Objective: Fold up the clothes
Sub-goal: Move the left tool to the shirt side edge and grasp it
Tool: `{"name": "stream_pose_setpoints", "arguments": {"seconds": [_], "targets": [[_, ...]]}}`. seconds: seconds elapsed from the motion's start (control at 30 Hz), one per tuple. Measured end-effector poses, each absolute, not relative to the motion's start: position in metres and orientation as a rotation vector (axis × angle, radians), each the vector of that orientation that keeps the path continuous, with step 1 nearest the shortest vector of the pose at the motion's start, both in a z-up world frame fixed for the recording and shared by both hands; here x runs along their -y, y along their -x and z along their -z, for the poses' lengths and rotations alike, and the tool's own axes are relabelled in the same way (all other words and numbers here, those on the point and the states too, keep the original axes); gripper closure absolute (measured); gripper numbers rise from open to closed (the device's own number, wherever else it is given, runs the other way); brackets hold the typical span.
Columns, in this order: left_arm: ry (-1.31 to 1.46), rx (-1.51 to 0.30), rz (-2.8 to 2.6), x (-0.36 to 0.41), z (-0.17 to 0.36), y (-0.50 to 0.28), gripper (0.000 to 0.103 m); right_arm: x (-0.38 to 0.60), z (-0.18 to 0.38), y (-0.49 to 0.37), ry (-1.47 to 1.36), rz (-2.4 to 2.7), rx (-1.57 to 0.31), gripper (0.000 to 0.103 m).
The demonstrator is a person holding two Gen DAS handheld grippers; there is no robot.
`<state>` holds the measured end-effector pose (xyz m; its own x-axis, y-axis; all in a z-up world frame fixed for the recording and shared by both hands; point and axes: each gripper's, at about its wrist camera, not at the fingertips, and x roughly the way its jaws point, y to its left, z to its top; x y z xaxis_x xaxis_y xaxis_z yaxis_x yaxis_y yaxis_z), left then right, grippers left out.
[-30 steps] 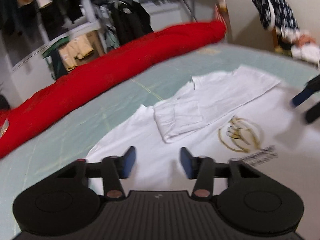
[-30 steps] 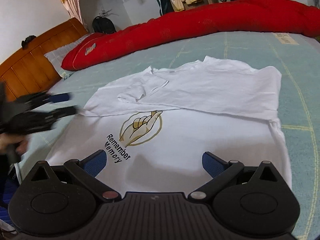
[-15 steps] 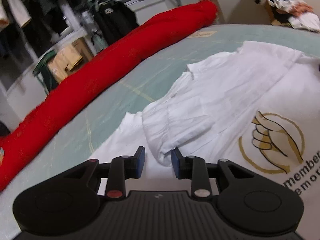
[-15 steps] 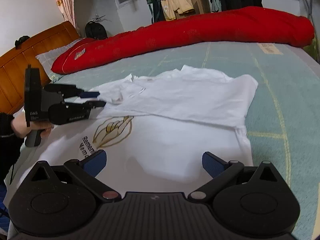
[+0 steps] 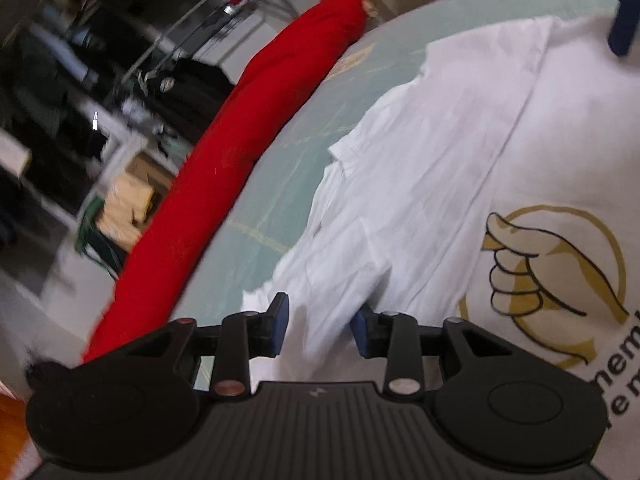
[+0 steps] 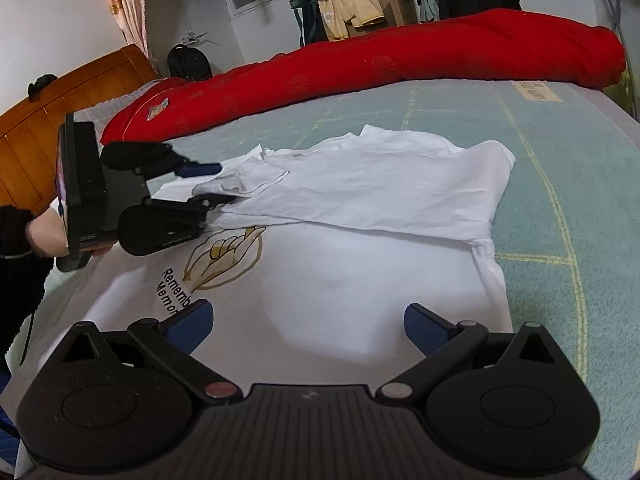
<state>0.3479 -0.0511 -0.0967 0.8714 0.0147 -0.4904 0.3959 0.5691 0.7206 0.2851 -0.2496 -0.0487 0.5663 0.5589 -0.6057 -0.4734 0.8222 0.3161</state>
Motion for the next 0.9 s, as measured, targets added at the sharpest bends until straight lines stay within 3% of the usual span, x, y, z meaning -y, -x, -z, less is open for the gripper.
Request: {"name": "stream_pose_setpoints", "arguments": {"seconds": [0.03, 0.13, 0.5, 0.8, 0.9], "targets": [[-0.952, -0.479, 0.235, 0.053, 0.097, -0.348, 0.07, 0.249, 0.049, -0.285, -0.124, -0.609, -0.755, 0.0], [-0.869, -0.51, 0.243, 0.049, 0.09, -0.351, 0.095, 0.249, 0.049, -0.284, -0.129, -0.612, -0.755, 0.0], [-0.115, -0.629, 0.208, -0.048, 0.017, -0.361, 0.097, 0.248, 0.049, -0.282, -0.147, -0.623, -0.757, 0.0], [0.387, -0.759, 0.104, -0.138, 0.044, -0.373, 0.097, 0.248, 0.045, -0.283, -0.176, -0.641, -0.753, 0.0], [0.409, -0.783, 0.102, -0.141, 0.057, -0.375, 0.097, 0.248, 0.044, -0.285, -0.194, -0.644, -0.751, 0.0]]}}
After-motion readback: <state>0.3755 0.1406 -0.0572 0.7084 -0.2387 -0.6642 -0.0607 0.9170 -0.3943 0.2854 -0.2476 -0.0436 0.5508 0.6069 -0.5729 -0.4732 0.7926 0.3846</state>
